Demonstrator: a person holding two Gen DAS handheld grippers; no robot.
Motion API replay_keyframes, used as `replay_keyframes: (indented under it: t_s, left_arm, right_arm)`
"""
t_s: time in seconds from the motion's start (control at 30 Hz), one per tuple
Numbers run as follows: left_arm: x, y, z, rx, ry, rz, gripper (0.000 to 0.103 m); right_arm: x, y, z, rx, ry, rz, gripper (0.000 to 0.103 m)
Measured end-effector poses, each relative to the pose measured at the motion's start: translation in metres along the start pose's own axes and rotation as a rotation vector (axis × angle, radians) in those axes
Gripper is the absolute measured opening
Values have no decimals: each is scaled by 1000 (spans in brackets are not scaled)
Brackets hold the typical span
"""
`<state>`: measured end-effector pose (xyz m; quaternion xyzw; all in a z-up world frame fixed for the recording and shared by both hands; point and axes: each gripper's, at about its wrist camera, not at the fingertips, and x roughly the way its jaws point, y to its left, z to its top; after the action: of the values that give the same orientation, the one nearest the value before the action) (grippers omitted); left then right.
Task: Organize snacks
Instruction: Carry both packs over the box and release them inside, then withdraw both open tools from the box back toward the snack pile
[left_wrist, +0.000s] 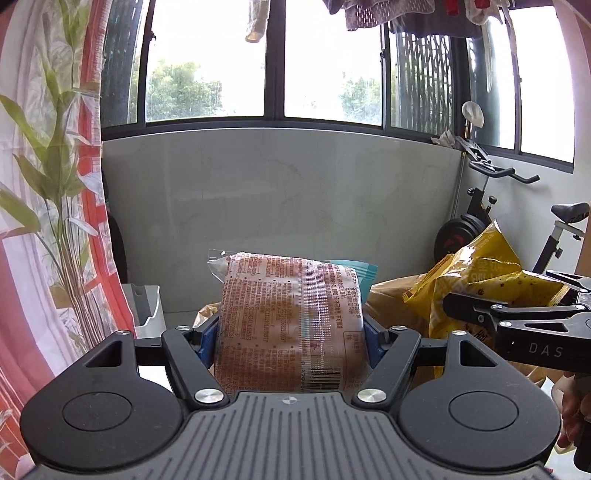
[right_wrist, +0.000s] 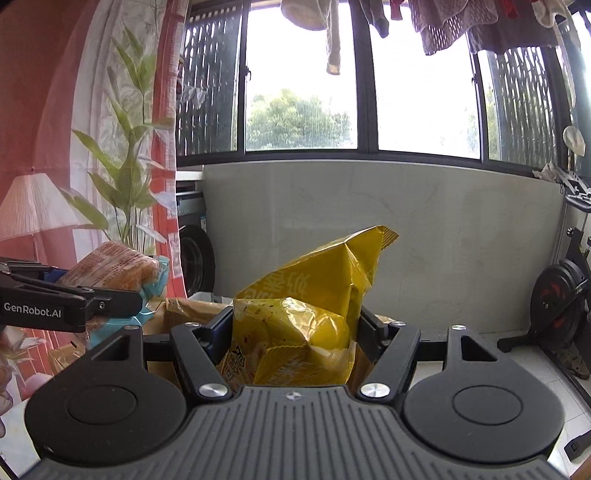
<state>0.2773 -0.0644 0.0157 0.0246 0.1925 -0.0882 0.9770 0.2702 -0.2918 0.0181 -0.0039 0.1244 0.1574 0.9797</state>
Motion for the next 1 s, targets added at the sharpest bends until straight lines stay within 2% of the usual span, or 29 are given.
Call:
replay_keyframes:
  t_s: [0.27,0.4,0.47,0.53,0.73,0.87,1.0]
  left_arm:
    - [29,5,-12,-12,70,-10,76]
    - [24,12,-14,-48,41,-16,91]
    - [17,12,-13,-48,31,-12,91]
    - [9,12,-12,-42,23,-7,91]
    - [-23,18,-12,-26,-6,14,91]
    - [-54,34,-25,-48,-23,-5,91]
    - [-80,47,-46,-46,-31,20,91]
  right_arm:
    - [18,-8,-18,29,102,5,71]
    - [20,-10,-22,58,150,-4,75]
    - [18,-12,-23,86,163,-1,78]
    - [14,-14,-24,96,163,-2,81]
    - [-8,-15,-21,116,131,16,81]
    - [-33,-15,-23,116,92,47,81]
    - [-59,-13,-30,101,38,77,81]
